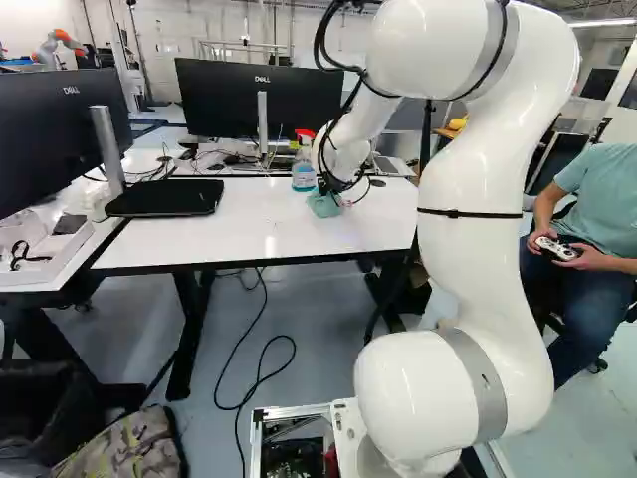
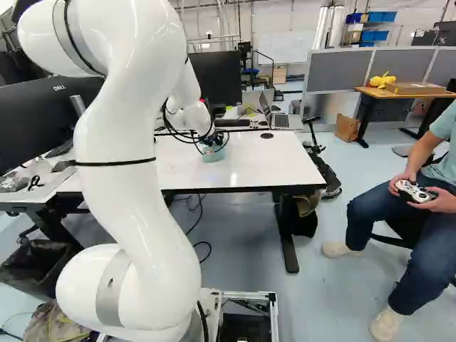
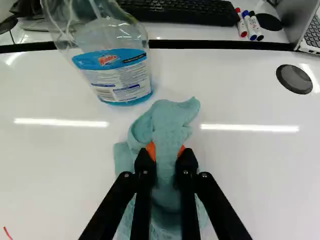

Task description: Clean the table with the green towel

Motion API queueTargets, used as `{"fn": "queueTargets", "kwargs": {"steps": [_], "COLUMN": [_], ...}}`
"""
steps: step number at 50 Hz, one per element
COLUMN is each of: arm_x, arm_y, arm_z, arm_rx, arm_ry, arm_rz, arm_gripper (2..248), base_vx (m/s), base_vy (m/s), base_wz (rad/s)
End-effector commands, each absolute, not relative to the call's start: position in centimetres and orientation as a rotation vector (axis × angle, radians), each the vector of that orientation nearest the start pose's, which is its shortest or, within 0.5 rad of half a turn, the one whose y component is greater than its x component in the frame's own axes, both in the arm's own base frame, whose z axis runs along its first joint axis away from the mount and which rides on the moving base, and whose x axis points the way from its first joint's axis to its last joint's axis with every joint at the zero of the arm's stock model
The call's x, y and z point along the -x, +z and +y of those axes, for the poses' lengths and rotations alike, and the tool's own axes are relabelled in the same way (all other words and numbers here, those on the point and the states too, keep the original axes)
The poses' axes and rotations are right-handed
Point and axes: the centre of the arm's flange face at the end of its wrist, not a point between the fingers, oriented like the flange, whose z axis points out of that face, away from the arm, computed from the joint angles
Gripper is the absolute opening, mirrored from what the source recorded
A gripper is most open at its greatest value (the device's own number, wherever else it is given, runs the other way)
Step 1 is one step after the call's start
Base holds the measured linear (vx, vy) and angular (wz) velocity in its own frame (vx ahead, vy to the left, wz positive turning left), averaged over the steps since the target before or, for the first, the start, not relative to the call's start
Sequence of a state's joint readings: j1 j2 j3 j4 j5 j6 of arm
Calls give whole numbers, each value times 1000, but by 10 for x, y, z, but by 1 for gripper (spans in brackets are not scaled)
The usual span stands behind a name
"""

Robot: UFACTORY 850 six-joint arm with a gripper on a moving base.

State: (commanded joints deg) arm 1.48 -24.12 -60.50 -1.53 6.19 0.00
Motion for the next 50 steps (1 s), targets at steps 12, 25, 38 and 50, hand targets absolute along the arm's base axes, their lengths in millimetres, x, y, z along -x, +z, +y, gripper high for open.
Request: {"fn": "queueTargets", "kwargs": {"steps": [12, 25, 38, 50], "arm_x": [-572, -549, -539, -541], "arm_y": [401, 403, 403, 403], "arm_z": [17, 8, -10, -30], "arm_rx": [2931, 2943, 2957, 2968], "arm_ry": [-1120, -1102, -1099, -1105], "arm_rz": [-82, -62, -12, 42], "arm_gripper": [57, 57, 57, 57], "base_vx": [0, 0, 0, 0], "base_vy": [0, 0, 0, 0], "base_wz": [0, 0, 0, 0]}}
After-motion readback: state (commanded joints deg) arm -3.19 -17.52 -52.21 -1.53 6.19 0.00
